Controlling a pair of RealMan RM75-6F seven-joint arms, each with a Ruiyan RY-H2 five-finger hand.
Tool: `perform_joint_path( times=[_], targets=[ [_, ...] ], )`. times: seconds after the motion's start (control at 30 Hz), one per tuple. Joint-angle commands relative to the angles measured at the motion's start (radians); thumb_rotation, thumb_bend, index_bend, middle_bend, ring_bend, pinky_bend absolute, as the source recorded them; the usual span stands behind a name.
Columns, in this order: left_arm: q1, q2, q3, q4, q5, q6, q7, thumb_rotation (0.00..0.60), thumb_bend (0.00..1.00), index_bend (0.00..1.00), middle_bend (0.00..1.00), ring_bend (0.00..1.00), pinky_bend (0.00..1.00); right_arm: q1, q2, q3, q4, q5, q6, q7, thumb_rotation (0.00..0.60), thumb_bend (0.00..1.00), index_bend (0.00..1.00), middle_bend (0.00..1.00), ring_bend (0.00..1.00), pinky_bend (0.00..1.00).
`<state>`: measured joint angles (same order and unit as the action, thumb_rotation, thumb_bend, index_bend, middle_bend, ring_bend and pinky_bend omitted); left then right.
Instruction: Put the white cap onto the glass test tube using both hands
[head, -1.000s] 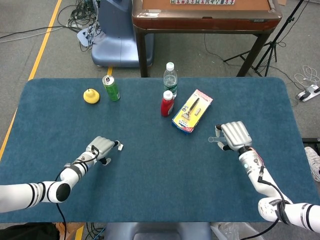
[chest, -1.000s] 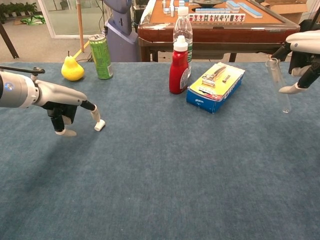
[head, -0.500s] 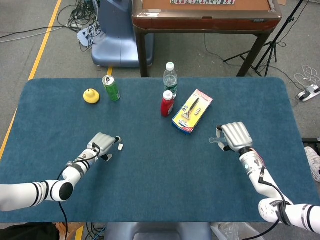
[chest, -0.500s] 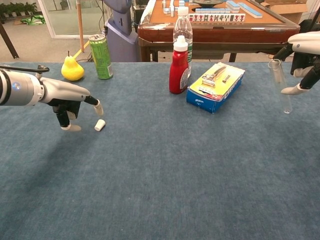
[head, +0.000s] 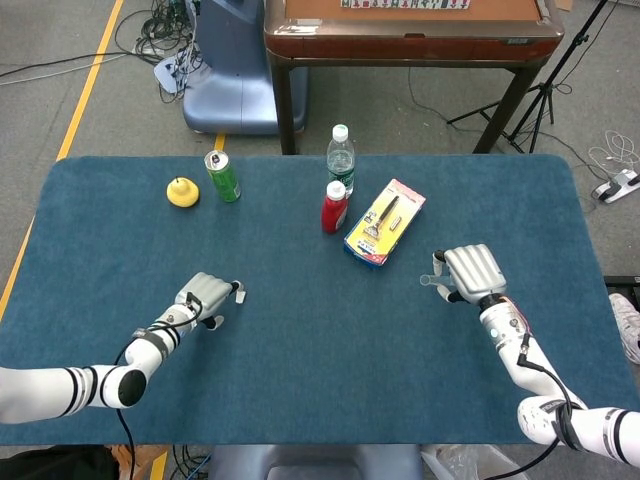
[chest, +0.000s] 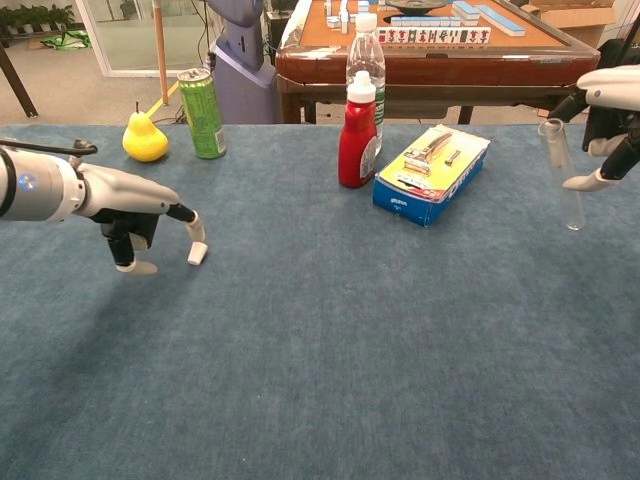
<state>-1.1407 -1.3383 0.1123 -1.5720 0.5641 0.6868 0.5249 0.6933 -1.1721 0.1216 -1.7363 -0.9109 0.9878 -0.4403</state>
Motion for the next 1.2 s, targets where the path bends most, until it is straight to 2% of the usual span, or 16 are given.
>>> perform_joint_path(
  times=[0.03, 0.4, 0.8, 1.0, 1.2],
  targets=[
    [-0.002, 0.020, 0.015, -0.033, -0.001, 0.019, 0.015, 0.600, 0.35, 0.18, 0.96, 1.00, 1.00, 0.000, 0.000, 0.000, -0.001, -0.002, 0.001, 0.000, 0.600, 1.00, 0.78, 1.00, 1.00, 1.00],
    [0.012, 0.073, 0.042, -0.133, 0.021, 0.072, 0.036, 0.600, 0.35, 0.18, 0.96, 0.99, 1.00, 0.006, -0.009, -0.002, -0.005, -0.006, -0.007, -0.003, 0.600, 1.00, 0.78, 1.00, 1.00, 1.00],
    [0.038, 0.114, 0.021, -0.178, 0.055, 0.123, 0.018, 0.600, 0.34, 0.18, 0.95, 0.99, 1.00, 0.007, -0.004, 0.000, -0.017, -0.004, 0.001, -0.007, 0.600, 1.00, 0.78, 1.00, 1.00, 1.00],
    [0.091, 0.076, -0.013, -0.117, 0.149, 0.180, -0.030, 0.600, 0.34, 0.20, 0.94, 0.97, 1.00, 0.005, 0.002, 0.000, -0.025, -0.006, 0.005, -0.007, 0.600, 1.00, 0.78, 1.00, 1.00, 1.00],
    [0.126, 0.014, -0.028, -0.026, 0.207, 0.175, -0.057, 0.600, 0.34, 0.28, 0.94, 0.97, 1.00, 0.000, 0.011, -0.002, -0.033, -0.006, 0.012, -0.008, 0.600, 1.00, 0.79, 1.00, 1.00, 1.00]
  ],
)
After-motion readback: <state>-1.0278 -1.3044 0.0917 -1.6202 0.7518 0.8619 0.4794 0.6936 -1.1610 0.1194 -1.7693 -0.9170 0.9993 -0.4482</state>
